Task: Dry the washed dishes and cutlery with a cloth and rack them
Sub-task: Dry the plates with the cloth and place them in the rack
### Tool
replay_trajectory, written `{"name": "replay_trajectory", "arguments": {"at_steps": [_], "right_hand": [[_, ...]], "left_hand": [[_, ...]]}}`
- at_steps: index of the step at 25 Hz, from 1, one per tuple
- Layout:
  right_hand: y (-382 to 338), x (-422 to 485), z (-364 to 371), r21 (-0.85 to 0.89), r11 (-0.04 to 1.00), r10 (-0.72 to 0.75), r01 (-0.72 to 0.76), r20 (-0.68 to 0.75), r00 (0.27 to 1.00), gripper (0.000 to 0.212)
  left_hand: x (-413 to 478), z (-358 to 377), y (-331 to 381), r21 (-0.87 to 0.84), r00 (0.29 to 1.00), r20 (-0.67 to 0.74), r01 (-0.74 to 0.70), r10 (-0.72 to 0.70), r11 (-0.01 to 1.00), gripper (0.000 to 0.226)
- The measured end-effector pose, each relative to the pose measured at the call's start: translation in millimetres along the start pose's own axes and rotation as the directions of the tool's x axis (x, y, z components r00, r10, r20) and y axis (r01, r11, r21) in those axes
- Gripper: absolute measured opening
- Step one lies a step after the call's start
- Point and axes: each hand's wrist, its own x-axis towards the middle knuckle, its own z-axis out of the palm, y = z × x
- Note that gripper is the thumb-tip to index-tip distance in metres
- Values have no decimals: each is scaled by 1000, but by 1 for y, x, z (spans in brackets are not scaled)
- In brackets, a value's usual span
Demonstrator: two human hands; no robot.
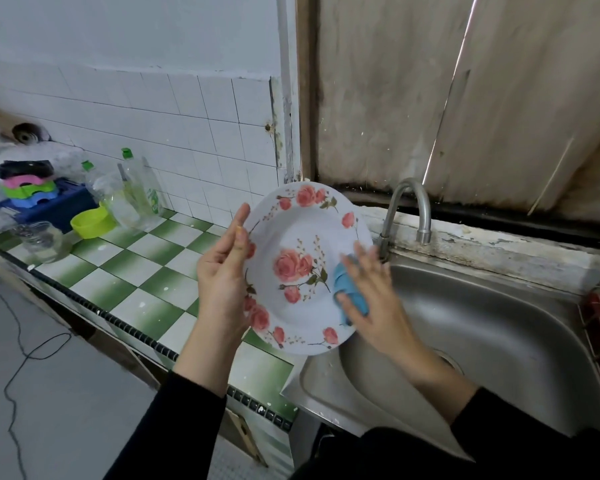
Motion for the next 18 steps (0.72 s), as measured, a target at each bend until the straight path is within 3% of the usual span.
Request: {"name": "replay_trajectory", "arguments": {"at_steps": [4, 7, 10, 14, 16, 18], "right_hand": [[21, 62, -22, 112, 975, 212, -190, -241, 947, 61], [-20, 100, -27, 242, 962, 209, -129, -339, 917, 60], [-67, 94, -8, 348, 937, 121, -25, -259, 958, 58], [-82, 33, 24, 374, 920, -138, 115, 34, 990, 58], [-57, 8, 27, 234, 955, -212, 180, 118, 970, 56], [-16, 3, 23, 24, 988, -157, 155, 80, 984, 55]], "left_hand": [[-3, 8, -6, 11, 991, 121, 59, -60, 998, 47], [-10, 21, -14, 75, 986, 157, 43, -55, 996, 43], [-7, 28, -19, 107, 989, 147, 12, -27, 994, 35], [6, 15, -12, 5, 999, 34, 20, -20, 1000, 41], [8, 6, -9, 53, 1000, -25, -16, 17, 998, 44], [6, 2, -9, 122, 999, -33, -22, 26, 992, 43]]}}
